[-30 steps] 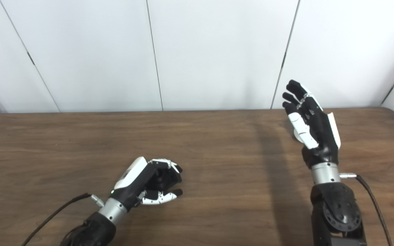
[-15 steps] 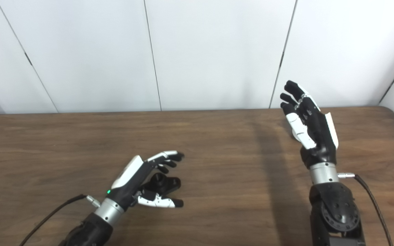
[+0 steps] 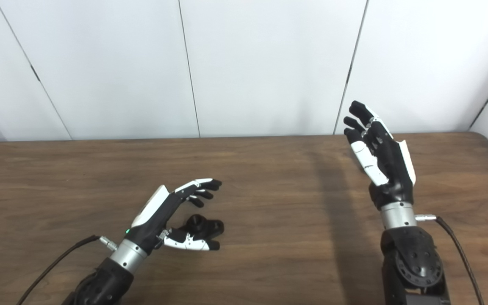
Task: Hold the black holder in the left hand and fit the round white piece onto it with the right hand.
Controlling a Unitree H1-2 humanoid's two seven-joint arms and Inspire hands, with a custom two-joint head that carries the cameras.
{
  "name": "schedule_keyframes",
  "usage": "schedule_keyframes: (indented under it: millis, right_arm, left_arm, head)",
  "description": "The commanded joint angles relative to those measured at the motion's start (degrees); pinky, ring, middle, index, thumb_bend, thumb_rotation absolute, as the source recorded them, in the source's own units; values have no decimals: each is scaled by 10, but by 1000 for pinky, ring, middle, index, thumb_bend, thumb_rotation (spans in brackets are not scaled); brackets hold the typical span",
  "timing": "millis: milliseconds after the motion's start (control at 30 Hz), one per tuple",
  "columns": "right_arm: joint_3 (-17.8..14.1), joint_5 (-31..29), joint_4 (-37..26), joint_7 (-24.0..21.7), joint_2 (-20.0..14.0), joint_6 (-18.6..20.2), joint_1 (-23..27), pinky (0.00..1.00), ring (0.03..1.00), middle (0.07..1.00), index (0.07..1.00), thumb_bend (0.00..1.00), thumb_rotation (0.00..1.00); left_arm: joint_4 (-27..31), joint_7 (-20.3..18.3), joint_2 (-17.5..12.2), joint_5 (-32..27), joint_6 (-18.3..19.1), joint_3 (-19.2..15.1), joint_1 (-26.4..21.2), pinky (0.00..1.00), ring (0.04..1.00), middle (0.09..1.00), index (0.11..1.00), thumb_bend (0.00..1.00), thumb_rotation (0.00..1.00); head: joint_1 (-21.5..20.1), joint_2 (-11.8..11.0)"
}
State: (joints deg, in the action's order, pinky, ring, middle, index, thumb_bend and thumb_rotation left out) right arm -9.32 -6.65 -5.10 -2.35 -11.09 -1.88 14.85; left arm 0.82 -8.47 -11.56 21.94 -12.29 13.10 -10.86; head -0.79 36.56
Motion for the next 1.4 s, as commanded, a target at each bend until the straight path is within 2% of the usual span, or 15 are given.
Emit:
schedule_keyframes:
  millis: [0, 167, 333, 400, 500, 667, 867, 1000, 1100, 1367]
  right_arm:
    - [1, -1, -6, -4, -5, -28, 16, 828, 854, 890, 864, 473, 624]
    - [2, 3, -8, 0, -4, -24, 17, 818, 851, 882, 855, 482, 625]
    - [0, -3, -8, 3, 2, -21, 19, 821, 850, 875, 842, 485, 605]
    - [0, -5, -10, 3, 4, -18, 18, 819, 850, 875, 841, 479, 589]
    - [1, 5, -13, 7, 5, -14, 16, 817, 848, 875, 842, 470, 600]
    - [2, 14, -15, 9, 5, -13, 16, 811, 839, 869, 843, 480, 607]
    - [2, 7, -18, 6, 5, -9, 18, 815, 844, 865, 836, 480, 598]
    - [3, 8, -19, 6, 4, -11, 20, 805, 840, 863, 836, 458, 591]
    - [3, 7, -20, 6, 5, -10, 19, 803, 840, 864, 837, 479, 597]
    - [3, 10, -20, 9, 8, -10, 17, 788, 831, 861, 832, 467, 587]
  left_arm:
    - [10, 15, -14, 14, -21, -9, -11, 674, 767, 818, 809, 1000, 138]
    - [20, -4, -46, 26, -2, -20, -12, 731, 818, 846, 849, 1000, 181]
    - [17, -1, -75, 56, 11, -31, -7, 755, 854, 876, 862, 1000, 208]
    - [16, 0, -83, 69, 13, -32, -6, 785, 868, 884, 872, 1000, 242]
    - [22, -9, -96, 92, 39, -33, -2, 864, 909, 914, 902, 1000, 309]
    - [19, -7, -107, 117, 49, -32, 4, 883, 946, 921, 904, 1000, 342]
    - [4, 7, -108, 152, 43, -22, 11, 926, 951, 905, 857, 1000, 354]
    - [-5, 4, -106, 155, 45, -15, 20, 976, 959, 901, 800, 1000, 372]
    - [-14, 12, -105, 162, 38, -9, 24, 960, 947, 879, 734, 1000, 381]
    - [-41, 42, -106, 176, 14, 18, 24, 930, 940, 842, 645, 1000, 434]
  head:
    - [-2, 0]
    - [-5, -3]
    - [-6, -4]
    - [-6, -4]
    - [-5, -4]
    - [-6, -2]
    - [-12, 1]
    - [-14, 3]
    - [-15, 3]
    - [-15, 5]
